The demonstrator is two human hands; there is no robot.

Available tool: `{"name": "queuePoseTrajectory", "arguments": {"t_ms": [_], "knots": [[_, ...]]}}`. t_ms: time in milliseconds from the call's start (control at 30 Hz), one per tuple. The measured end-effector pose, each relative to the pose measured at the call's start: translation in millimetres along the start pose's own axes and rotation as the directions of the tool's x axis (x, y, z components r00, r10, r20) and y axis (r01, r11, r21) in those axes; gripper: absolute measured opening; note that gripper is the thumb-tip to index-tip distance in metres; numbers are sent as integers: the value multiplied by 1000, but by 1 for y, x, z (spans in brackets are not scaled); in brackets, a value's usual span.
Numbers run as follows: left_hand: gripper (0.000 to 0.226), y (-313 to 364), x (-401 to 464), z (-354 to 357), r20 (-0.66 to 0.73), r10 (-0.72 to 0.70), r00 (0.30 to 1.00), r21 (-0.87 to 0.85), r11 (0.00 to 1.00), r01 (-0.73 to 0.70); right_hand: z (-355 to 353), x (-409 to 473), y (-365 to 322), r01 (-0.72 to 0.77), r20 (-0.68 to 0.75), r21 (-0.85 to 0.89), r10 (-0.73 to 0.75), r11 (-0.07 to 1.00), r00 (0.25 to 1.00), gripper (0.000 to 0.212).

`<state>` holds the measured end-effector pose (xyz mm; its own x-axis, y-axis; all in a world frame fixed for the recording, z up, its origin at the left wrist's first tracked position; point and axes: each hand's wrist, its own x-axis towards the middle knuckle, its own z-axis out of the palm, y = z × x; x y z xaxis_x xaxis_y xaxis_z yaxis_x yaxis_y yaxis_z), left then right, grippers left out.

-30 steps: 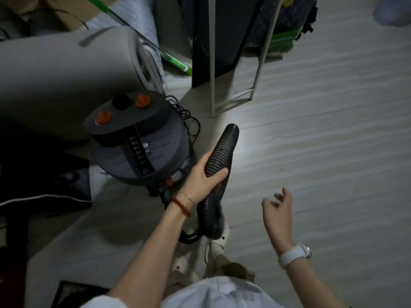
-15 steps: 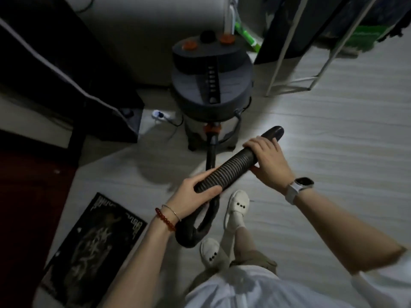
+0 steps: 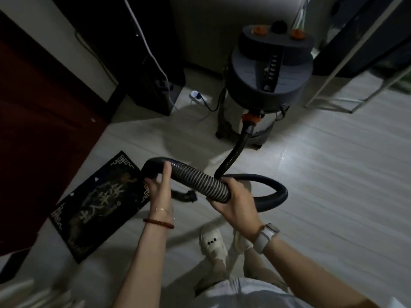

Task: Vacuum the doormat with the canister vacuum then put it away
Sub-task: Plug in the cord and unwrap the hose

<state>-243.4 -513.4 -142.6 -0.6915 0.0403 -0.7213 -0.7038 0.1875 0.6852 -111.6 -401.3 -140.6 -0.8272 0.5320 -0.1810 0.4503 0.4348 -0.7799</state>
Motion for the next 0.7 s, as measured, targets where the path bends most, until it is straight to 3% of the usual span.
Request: {"name": "queuePoseTrajectory", "arguments": {"t_ms": [67,100,167,267,400,467,567,633,700], "knots": [[42,13,6,-2,177,-145,973,-416,885,208,12,-5,-5,15,88,40,-19,999,996,47],[32,16,10,-3,216,-174,961,-463,848,257,17,-9,-3,25,162,55,-34,998,986,48],[26,16,10,-4,193,-147,970,-405,889,215,27,-17,5,40,335,93,-69,995,940,49],[19,9,8,-10,143,-11,990,-216,975,43,37,-30,30,25,590,76,-65,997,805,58],[14,11,9,-28,187,56,981,-229,973,-12,48,-33,45,-3,793,-81,66,997,606,65],[12,14,12,-39,171,67,983,-260,965,-21,61,-30,37,42,790,-87,43,995,612,57],[5,20,14,-63,87,88,992,-244,968,-65,88,-24,13,57,714,-121,47,991,698,41],[4,28,16,-76,71,150,986,-154,978,-138,107,-21,-8,26,660,-74,29,997,750,37],[9,36,17,-87,66,243,968,56,967,-247,125,-16,-28,-5,666,-10,10,1000,746,37]]}}
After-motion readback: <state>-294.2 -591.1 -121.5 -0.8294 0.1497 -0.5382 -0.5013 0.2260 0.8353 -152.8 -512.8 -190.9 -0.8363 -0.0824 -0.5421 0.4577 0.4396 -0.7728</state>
